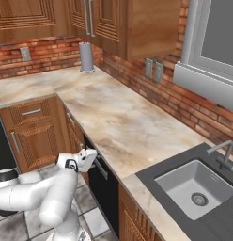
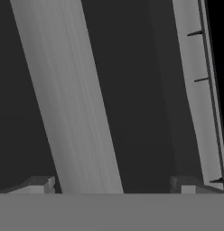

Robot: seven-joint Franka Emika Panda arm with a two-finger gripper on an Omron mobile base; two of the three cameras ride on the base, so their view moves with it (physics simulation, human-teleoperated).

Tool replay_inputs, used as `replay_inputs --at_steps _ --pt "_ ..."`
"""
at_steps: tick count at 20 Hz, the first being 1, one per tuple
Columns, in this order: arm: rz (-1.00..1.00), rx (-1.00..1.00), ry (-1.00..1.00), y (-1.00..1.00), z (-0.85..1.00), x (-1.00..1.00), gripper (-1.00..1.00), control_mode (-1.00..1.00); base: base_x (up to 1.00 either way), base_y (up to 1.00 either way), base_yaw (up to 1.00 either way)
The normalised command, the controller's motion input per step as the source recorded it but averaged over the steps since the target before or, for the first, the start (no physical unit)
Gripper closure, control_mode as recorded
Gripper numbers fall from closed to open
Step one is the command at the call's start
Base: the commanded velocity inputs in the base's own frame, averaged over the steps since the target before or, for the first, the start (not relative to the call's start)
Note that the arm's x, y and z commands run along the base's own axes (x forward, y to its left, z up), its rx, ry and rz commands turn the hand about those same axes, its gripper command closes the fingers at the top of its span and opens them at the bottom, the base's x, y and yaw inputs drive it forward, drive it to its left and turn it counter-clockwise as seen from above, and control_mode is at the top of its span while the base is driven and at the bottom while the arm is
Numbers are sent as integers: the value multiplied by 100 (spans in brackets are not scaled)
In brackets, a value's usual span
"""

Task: Open the dishwasher door and pull out the top rack.

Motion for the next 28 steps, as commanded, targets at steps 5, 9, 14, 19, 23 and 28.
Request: replay_inputs --at_steps 5,9,14,19,23,28 --pt "0 -6 0 6 -98 0 -100 -100 0 0 0" --pt "0 -12 1 14 -100 0 -100 -100 0 0 0" --pt "0 -13 4 14 -100 0 -100 -100 0 0 0" --pt "0 -12 4 9 -100 0 -100 -100 0 0 0" --pt "0 -11 6 11 -100 0 -100 -100 0 0 0" --pt "0 -9 9 20 -100 0 -100 -100 0 0 0"
